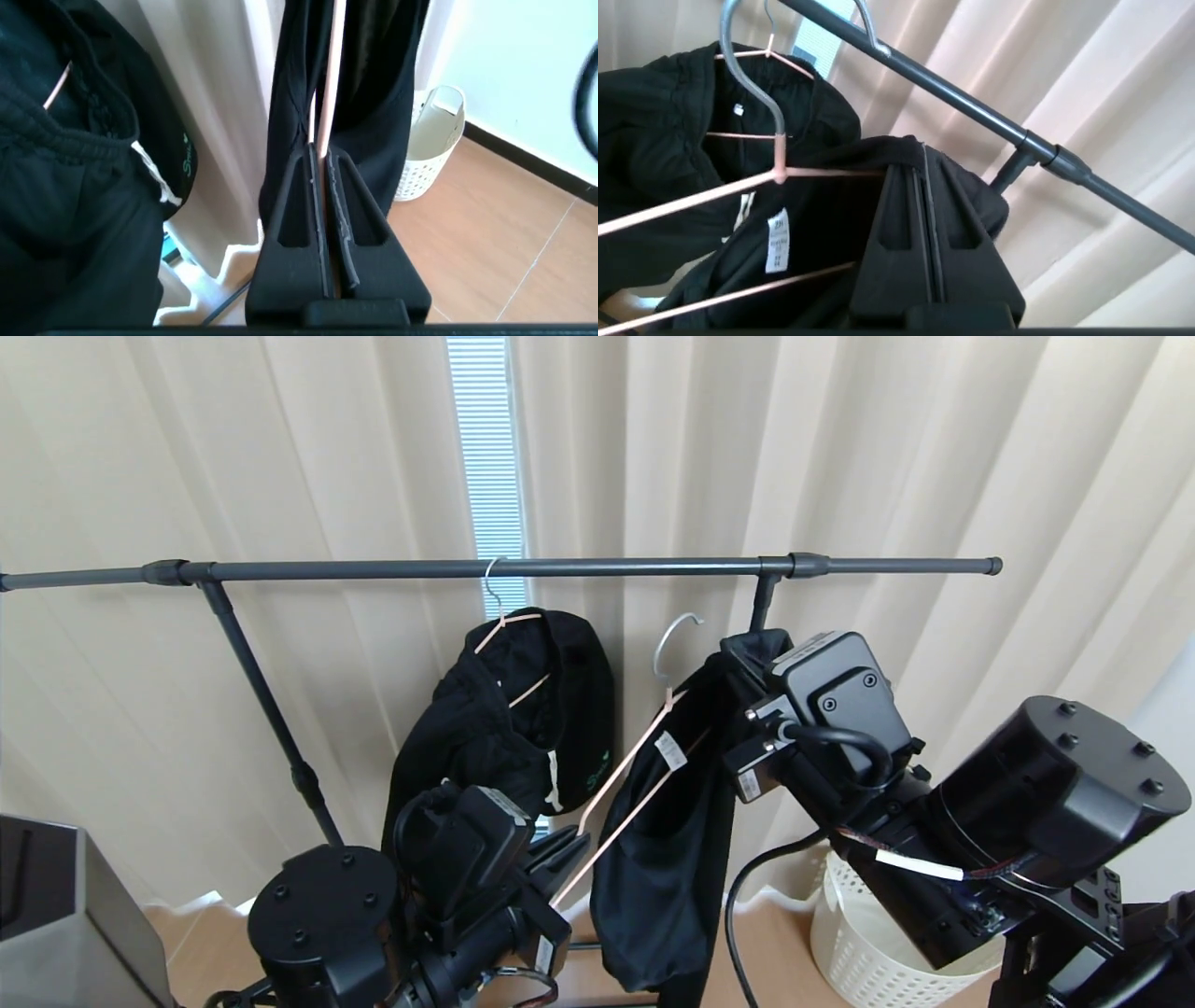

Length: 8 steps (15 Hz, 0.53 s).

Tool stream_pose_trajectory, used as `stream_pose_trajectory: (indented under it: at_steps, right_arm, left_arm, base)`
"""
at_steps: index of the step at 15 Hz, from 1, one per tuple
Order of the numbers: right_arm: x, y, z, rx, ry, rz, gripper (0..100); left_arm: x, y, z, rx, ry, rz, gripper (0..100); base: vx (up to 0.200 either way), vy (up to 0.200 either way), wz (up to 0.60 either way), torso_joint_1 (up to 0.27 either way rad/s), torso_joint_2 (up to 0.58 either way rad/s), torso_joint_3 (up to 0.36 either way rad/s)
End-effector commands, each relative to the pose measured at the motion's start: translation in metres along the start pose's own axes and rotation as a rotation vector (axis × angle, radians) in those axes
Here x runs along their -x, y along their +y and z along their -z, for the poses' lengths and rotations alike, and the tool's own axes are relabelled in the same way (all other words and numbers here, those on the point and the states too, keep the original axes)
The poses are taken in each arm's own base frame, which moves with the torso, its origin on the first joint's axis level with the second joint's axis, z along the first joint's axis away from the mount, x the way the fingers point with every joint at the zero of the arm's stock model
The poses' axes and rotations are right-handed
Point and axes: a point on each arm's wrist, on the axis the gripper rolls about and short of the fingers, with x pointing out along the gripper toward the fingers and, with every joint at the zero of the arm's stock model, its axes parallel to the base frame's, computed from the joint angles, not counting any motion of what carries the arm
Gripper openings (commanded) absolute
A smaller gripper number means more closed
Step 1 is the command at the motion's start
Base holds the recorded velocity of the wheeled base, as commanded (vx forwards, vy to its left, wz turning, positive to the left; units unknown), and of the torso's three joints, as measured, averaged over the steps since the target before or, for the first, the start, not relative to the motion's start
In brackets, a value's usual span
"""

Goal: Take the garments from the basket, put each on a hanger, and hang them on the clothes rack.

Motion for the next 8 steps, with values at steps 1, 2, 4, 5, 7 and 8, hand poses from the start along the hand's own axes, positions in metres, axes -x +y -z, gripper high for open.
stream_pose_trajectory:
  at_steps: [1, 2, 4, 5, 7, 8]
  right_arm:
    - [-0.002, 0.003, 0.003, 0.006, 0.009, -0.004, 100]
    - [-0.002, 0.003, 0.002, 0.005, 0.008, -0.003, 100]
    - [-0.006, -0.004, 0.005, 0.008, 0.015, 0.022, 100]
    - [-0.007, -0.005, 0.006, 0.008, 0.017, 0.028, 100]
    - [-0.009, -0.009, 0.005, 0.006, 0.013, 0.044, 100]
    - [-0.009, -0.009, 0.006, 0.007, 0.016, 0.043, 100]
  left_arm:
    - [0.001, -0.001, 0.002, -0.003, 0.011, 0.005, 0]
    - [0.001, -0.001, 0.002, -0.003, 0.011, 0.005, 0]
    - [0.0, -0.001, 0.002, -0.003, 0.009, 0.004, 0]
    - [0.0, -0.001, 0.003, -0.005, 0.012, 0.005, 0]
    - [0.001, -0.001, 0.003, -0.005, 0.014, 0.005, 0]
    - [0.001, -0.001, 0.003, -0.005, 0.012, 0.005, 0]
  base:
    - [0.0, 0.0, 0.0, 0.0, 0.0, 0.0]
    - [0.0, 0.0, 0.0, 0.0, 0.0, 0.0]
    - [0.0, 0.0, 0.0, 0.0, 0.0, 0.0]
    - [0.0, 0.0, 0.0, 0.0, 0.0, 0.0]
    - [0.0, 0.0, 0.0, 0.0, 0.0, 0.0]
    - [0.0, 0.0, 0.0, 0.0, 0.0, 0.0]
